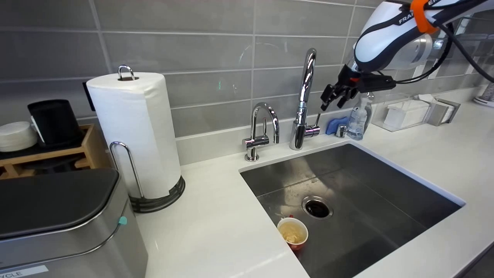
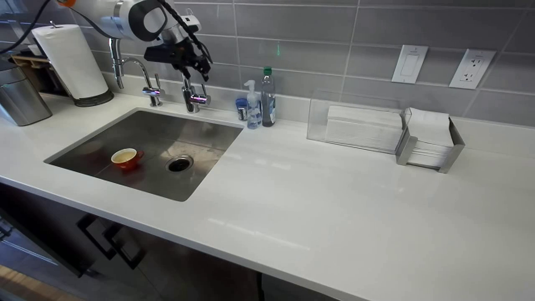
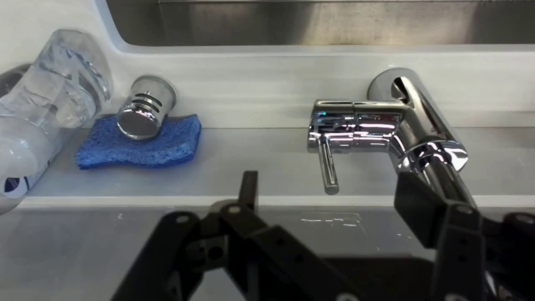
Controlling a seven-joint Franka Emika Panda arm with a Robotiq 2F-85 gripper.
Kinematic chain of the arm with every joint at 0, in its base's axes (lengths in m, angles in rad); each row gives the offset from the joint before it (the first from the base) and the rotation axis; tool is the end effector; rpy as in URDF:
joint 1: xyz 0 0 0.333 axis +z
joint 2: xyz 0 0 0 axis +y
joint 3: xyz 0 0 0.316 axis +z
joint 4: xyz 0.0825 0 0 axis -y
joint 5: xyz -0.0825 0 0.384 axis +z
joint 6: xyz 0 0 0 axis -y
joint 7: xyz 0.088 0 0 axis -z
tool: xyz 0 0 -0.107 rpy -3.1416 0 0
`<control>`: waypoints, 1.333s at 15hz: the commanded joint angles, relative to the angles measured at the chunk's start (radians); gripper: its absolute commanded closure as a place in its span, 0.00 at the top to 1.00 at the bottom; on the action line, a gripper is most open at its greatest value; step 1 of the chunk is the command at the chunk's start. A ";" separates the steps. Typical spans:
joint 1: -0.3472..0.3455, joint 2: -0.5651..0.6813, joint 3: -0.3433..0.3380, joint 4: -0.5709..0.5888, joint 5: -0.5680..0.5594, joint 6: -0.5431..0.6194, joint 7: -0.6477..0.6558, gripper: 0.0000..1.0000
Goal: Open the tap faucet
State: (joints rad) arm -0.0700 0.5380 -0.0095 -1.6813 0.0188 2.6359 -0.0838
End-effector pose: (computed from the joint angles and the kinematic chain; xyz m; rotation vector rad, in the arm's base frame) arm 0.7102 -0.0561 0.3337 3.0485 -0.0120 0.6433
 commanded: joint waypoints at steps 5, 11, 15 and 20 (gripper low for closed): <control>-0.022 0.105 0.031 0.102 0.023 0.024 -0.022 0.55; -0.028 0.144 0.046 0.138 0.023 0.040 -0.024 0.27; -0.038 0.163 0.053 0.151 0.026 0.060 -0.029 0.46; -0.056 0.179 0.076 0.161 0.036 0.079 -0.041 0.18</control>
State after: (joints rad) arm -0.1030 0.6911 0.0365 -1.5427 0.0209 2.7004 -0.0881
